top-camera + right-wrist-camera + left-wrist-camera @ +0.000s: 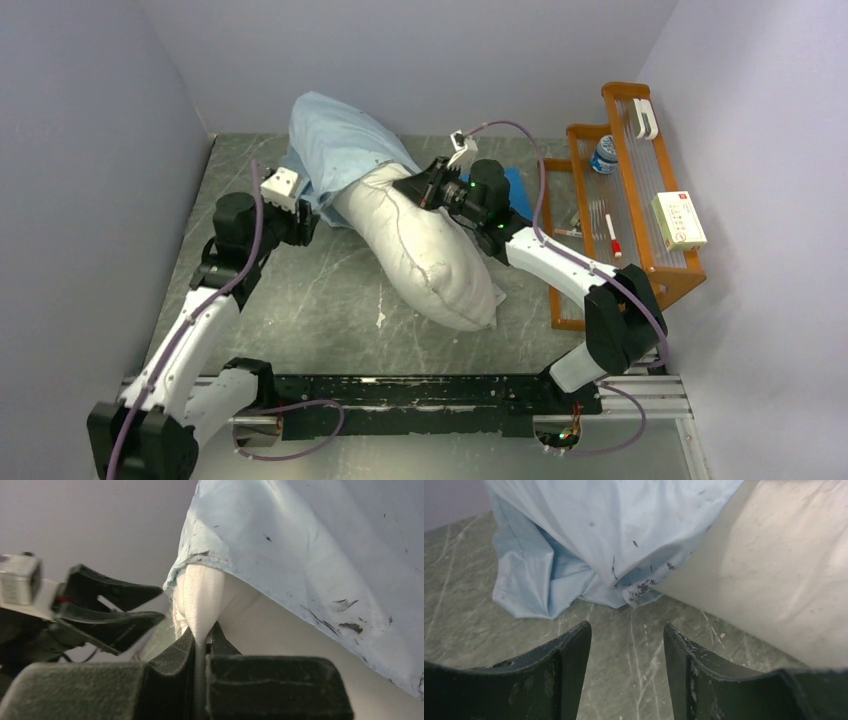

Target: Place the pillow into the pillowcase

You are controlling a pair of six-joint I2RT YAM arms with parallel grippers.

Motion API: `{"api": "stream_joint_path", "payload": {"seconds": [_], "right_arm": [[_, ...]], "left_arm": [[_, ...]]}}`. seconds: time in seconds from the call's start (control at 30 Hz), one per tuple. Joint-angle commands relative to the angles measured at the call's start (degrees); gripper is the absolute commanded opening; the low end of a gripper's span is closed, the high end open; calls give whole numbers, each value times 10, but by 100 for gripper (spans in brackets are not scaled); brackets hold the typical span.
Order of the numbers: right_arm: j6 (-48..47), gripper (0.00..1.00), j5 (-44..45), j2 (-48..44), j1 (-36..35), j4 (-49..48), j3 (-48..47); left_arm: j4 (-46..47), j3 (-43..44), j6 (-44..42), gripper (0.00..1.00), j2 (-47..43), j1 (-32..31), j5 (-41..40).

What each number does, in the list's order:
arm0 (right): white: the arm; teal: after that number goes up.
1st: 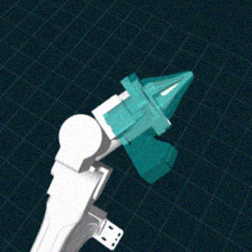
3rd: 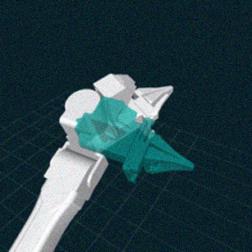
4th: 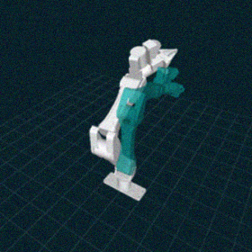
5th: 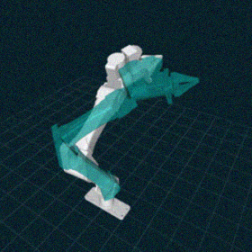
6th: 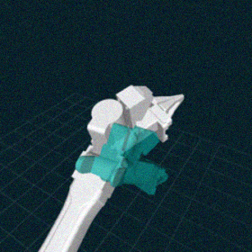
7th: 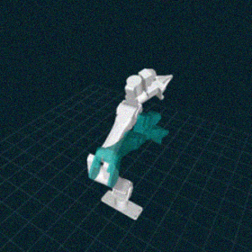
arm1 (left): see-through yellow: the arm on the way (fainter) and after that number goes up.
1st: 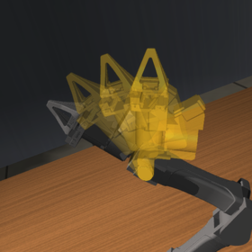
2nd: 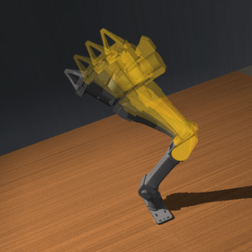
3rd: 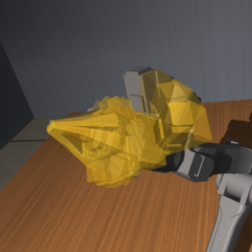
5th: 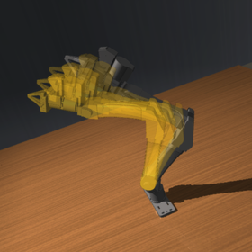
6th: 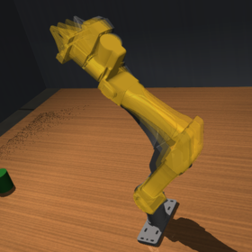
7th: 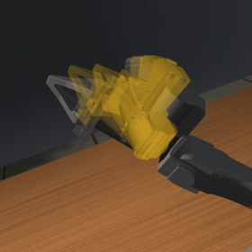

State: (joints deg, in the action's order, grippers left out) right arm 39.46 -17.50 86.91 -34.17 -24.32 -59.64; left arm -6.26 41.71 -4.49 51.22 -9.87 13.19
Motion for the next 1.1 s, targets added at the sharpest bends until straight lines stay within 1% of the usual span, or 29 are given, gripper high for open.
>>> {"api": "stream_joint_path", "payload": {"seconds": [0.0, 0.13, 0.27, 0.33, 0.4, 0.43, 0.47, 0.5, 0.53, 0.57, 0.6, 0.73, 0.83, 0.93, 1.0, 1.07], "right_arm": [[84, 0, -34, -10, 27, -148, 11], [89, 0, -36, -1, 41, -164, 24], [103, 0, -47, 6, 53, -180, 33], [108, 0, -48, 3, 58, -188, 37], [107, 0, -46, -2, 60, -187, 38], [105, 0, -43, -3, 61, -187, 38], [103, 0, -39, -4, 61, -185, 37], [104, 0, -35, -3, 62, -185, 36], [109, 0, -31, -2, 63, -188, 35], [116, 0, -29, 0, 64, -196, 36], [126, 0, -28, 3, 65, -206, 37], [171, 0, -8, 10, 65, -264, 40], [204, 0, 38, 10, 64, -291, 35], [231, 0, 87, 15, 64, -300, 22], [264, 0, 110, 20, 64, -312, 20], [302, 0, 126, 28, 60, -344, 18]], "left_arm": [[98, -1, -38, 62, 64, -25, 13], [158, 11, -54, 68, 153, -63, -28], [226, 23, -46, 69, 222, -78, -49], [268, 25, -48, 71, 241, -91, -92], [294, 30, -62, 71, 257, -109, -129], [306, 32, -71, 68, 264, -116, -151], [317, 33, -79, 62, 270, -123, -159], [330, 32, -89, 51, 273, -129, -158], [335, 32, -95, 29, 273, -137, -157], [331, 34, -99, 9, 267, -149, -161], [326, 34, -103, 5, 253, -164, -162], [329, 12, -133, 5, 175, -254, -165], [316, -2, -168, 5, 125, -329, -172], [322, -21, -189, 5, 84, -378, -141], [315, -9, -198, 5, 75, -409, -128], [302, 18, -207, 5, 75, -436, -112]]}}
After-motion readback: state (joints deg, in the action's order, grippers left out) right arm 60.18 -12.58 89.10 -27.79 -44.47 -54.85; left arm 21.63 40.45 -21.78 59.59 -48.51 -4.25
